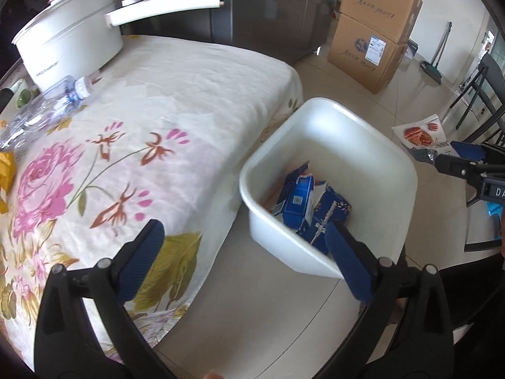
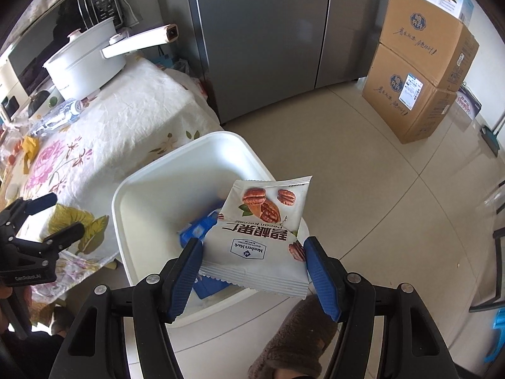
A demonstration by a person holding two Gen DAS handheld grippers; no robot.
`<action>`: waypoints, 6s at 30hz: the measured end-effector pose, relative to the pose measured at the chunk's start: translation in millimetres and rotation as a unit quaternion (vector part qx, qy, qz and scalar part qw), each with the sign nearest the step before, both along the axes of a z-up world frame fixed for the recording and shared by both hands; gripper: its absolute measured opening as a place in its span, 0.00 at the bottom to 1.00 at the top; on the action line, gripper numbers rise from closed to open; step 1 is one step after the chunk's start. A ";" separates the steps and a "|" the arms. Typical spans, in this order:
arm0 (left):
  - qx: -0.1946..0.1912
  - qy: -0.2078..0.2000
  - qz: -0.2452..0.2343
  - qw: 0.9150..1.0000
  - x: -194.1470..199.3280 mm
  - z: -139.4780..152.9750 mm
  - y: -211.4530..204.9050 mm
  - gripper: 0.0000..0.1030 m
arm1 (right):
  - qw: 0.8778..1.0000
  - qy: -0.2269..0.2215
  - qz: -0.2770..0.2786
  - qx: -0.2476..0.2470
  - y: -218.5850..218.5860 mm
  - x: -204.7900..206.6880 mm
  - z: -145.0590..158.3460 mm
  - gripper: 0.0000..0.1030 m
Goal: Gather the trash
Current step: 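Open the right gripper to drop the pecan packet into the bin, then grasp the crumpled white tissue on the table with the left gripper, then lift the white tissue with the left gripper while the right gripper grasps the yellow bag, then carry both items over the white bin while the left gripper opens to drop the tissue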
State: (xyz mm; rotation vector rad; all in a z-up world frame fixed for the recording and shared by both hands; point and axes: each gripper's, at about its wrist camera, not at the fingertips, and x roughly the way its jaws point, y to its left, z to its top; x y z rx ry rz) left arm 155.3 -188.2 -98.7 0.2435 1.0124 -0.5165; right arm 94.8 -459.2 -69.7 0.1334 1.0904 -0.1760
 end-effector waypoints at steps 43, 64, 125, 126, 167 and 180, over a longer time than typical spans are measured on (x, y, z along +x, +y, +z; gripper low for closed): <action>-0.024 -0.009 0.211 0.977 19.2 33.3 183.5 0.99 | 0.998 -0.038 0.042 0.013 99.8 60.6 25.9 1.00; -0.040 -0.008 0.383 0.923 37.6 -13.7 363.8 0.99 | 0.987 -0.045 0.152 0.005 238.5 110.3 5.8 1.00; -0.116 -0.023 0.433 0.894 40.3 1.1 441.7 0.17 | 0.976 -0.089 0.182 0.081 506.8 285.6 -48.2 0.59; -0.115 -0.023 0.432 0.894 39.8 2.2 441.0 0.17 | 0.974 -0.089 0.184 0.094 500.9 282.0 -45.9 0.59; -0.131 -0.032 0.238 0.962 42.5 54.4 229.2 0.17 | 0.985 -0.095 0.093 0.108 166.2 95.0 46.4 0.56; -0.116 0.007 0.118 0.986 35.8 30.2 99.4 0.17 | 0.995 -0.050 0.011 0.081 68.6 58.3 25.7 0.56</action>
